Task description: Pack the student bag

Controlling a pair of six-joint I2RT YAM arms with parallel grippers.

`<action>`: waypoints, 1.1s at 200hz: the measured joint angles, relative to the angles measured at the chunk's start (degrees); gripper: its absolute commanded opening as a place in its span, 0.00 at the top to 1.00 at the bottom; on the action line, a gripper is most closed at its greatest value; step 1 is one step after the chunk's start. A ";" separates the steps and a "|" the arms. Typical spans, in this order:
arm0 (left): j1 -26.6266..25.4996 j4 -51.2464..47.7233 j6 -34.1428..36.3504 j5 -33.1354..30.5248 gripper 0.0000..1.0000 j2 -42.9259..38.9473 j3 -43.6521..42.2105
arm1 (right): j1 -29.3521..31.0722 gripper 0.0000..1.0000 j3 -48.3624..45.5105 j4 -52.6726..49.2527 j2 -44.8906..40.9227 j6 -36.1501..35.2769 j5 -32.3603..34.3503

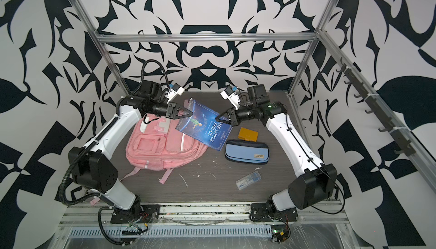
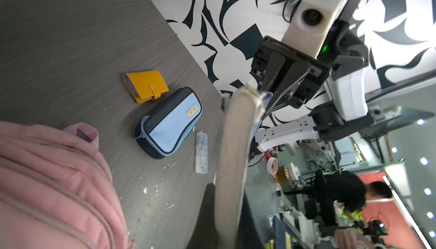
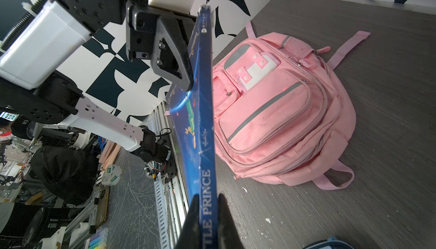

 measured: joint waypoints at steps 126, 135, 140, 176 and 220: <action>3.85 34.12 -31.41 2.23 1.00 -2.62 -14.34 | -4.66 0.01 -31.23 37.64 -17.09 37.35 10.84; 3.96 35.10 -32.13 2.73 1.00 -2.62 -14.34 | -4.48 0.01 -31.63 39.17 -16.28 38.10 10.08; 4.04 35.69 -32.63 2.97 1.00 -2.62 -14.36 | -4.35 0.01 -31.63 39.74 -15.69 38.25 9.53; 4.17 41.81 -37.83 4.22 1.00 -2.62 -15.32 | -3.32 0.13 -32.94 44.54 -12.35 39.17 6.73; 4.20 49.13 -43.54 4.50 1.00 -2.25 -16.06 | -1.57 0.79 -34.49 53.53 -8.55 42.45 3.93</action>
